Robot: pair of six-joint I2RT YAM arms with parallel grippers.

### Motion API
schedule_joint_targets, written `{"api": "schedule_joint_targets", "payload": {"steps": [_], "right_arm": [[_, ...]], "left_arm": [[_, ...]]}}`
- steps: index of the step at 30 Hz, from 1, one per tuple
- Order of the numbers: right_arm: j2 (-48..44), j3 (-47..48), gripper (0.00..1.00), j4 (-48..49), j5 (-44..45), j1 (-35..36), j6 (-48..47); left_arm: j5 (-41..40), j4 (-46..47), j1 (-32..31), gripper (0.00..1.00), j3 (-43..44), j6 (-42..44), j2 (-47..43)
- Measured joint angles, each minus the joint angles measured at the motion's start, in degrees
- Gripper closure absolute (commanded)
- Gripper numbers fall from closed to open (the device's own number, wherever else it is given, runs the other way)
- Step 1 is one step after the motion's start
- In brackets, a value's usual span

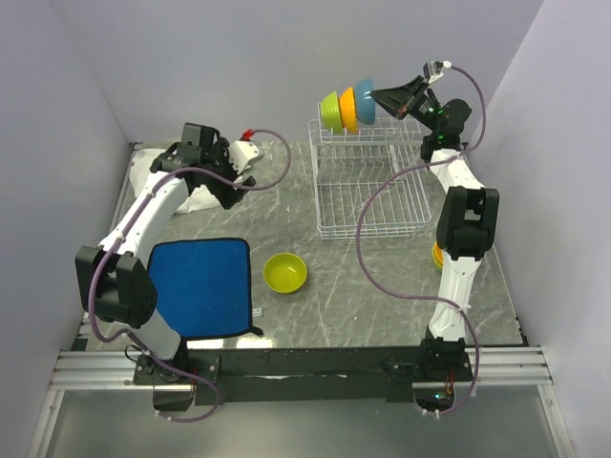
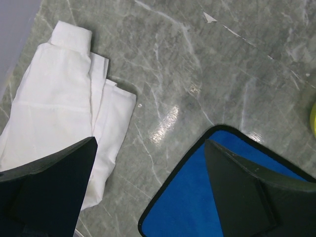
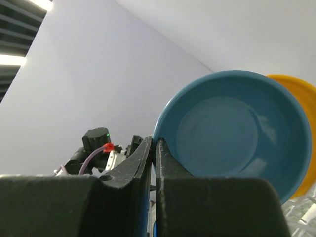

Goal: Load the bowls into the dish rack

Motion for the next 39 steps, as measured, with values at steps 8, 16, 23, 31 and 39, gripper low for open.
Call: {"api": "schedule_joint_targets", "payload": {"steps": [8,16,23,31,39], "right_arm": [[5.75,2.14,1.0,1.07,0.68,-0.13,1.01],[7.39,3.39,0.7,0.33,1.64,-0.13,1.2],[7.06,2.78,0.5,0.5,2.93,-0.5,0.57],[2.36,-0.39,0.42,-2.38,3.82,-2.01,-3.56],[-8.9,-7.28,0.3,-14.99,4.81,-6.73,-15.8]], "left_arm": [[-2.73,-1.99,-1.66,0.03,0.66,0.02,0.0],[-4.63,-2.4,-3.65,0.03,0.85,0.0,0.0],[-4.63,-1.68,-4.13,0.03,0.81,-0.04,0.0],[-4.63,1.53,-4.09,0.03,-2.14,-0.26,-0.22],[-6.29,8.59,-2.93,0.03,-10.73,-0.57,-4.7]]}}
